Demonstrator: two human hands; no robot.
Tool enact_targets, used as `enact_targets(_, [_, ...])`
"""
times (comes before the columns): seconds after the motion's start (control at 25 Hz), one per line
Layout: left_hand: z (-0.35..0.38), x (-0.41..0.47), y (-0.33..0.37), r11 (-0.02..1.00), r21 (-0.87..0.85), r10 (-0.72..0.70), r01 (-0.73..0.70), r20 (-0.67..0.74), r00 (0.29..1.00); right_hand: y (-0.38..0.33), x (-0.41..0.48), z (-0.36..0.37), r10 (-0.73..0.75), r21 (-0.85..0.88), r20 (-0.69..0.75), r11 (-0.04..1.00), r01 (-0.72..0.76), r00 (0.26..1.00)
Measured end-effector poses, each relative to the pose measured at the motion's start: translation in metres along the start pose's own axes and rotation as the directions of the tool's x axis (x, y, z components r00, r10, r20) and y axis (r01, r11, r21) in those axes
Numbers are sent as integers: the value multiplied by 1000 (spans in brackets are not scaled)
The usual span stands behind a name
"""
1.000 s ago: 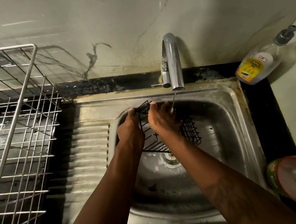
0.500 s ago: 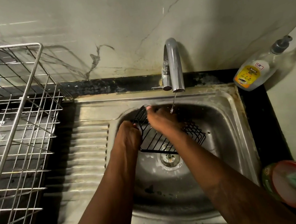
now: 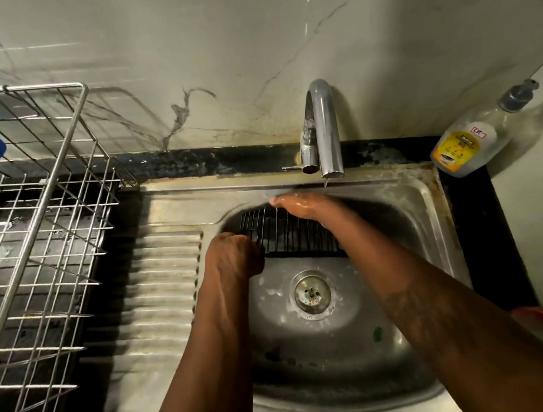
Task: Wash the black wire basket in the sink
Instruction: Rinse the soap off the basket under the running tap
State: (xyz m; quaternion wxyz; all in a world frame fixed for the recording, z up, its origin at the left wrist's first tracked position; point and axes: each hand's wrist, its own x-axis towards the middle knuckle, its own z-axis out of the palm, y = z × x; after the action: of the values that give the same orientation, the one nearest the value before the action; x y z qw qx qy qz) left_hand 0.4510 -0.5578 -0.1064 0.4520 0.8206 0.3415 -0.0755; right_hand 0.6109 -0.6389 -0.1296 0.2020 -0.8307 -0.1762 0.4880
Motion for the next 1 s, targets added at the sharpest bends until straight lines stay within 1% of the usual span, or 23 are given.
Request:
enact_targets(0.04, [-4,1,-3,996,87,7,-1,-71,997,-5,-3,4,-53,-25,25,998,54,998])
enact_targets(0.08, [-5,4,-2,987,130,-87,95,-64,994,-2,-6,8,-66,-56,17,996,67,998])
enact_targets(0.12, [-5,1,3,983,44,-175,178,-59,983,7,-8,8,-23,-64,-8,998,22,1000])
enact_targets(0.16, [-7,2,3,979,11,-199,201,-104,974,18,-9,6,43,-60,-48,997,-46,998])
enact_targets(0.2, [-9,-1,7,952,-49,-305,302,-93,948,31,-7,1,105,-56,-59,993,-108,993])
enact_targets(0.24, [-10,-4,11,931,-29,-364,363,-128,923,41,-4,-3,150,-68,-29,986,-152,988])
enact_targets(0.28, [-9,-4,16,929,1,-367,370,-116,923,49,0,-8,191,-55,12,980,-190,982])
enact_targets(0.32, [-9,-3,16,940,105,-311,325,-130,942,52,1,-15,218,-54,34,975,-216,975])
enact_targets(0.36, [-7,-2,14,936,141,-303,322,-140,943,51,0,-17,220,-53,43,975,-218,975])
enact_targets(0.4, [-9,2,14,946,211,-211,244,-169,963,46,-5,-16,205,-52,48,978,-202,978])
enact_targets(0.44, [-14,2,21,939,183,-267,292,-151,952,40,-11,-13,185,-47,64,982,-182,981])
enact_targets(0.48, [-21,1,22,932,222,-241,287,-211,947,35,-16,-9,157,-35,74,987,-155,985])
enact_targets(0.52, [-21,-5,22,933,110,-320,343,-181,930,32,-22,-6,120,-11,98,993,-119,988])
enact_targets(0.56, [-16,-6,21,832,-293,-499,471,-23,866,31,-27,-2,101,27,118,994,-105,988])
enact_targets(0.6, [-14,-3,17,584,-651,-521,486,159,839,33,-29,0,97,88,130,990,-108,987])
enact_targets(0.64, [-9,5,11,423,-800,-544,425,151,825,35,-31,2,107,143,135,982,-126,985])
enact_targets(0.68, [-6,13,9,197,-886,-627,419,214,749,36,-32,4,129,166,121,975,-148,984])
enact_targets(0.72, [-2,24,4,22,-903,-657,429,311,687,40,-27,7,152,160,76,974,-163,985])
enact_targets(0.76, [0,33,5,-64,-890,-624,451,389,678,42,-22,11,171,150,15,974,-171,985])
enact_targets(0.8, [2,42,7,-100,-880,-555,464,436,709,42,-19,14,206,181,-45,964,-195,977])
enact_targets(0.84, [4,49,8,-103,-882,-475,460,450,756,43,-17,15,250,232,-94,947,-223,964])
enact_targets(0.92, [6,55,7,-9,-887,-404,462,427,809,46,-11,16,292,306,-157,923,-235,943])
enact_targets(1.0, [7,56,-1,73,-887,-411,457,390,824,48,-7,16,321,347,-169,904,-248,932])
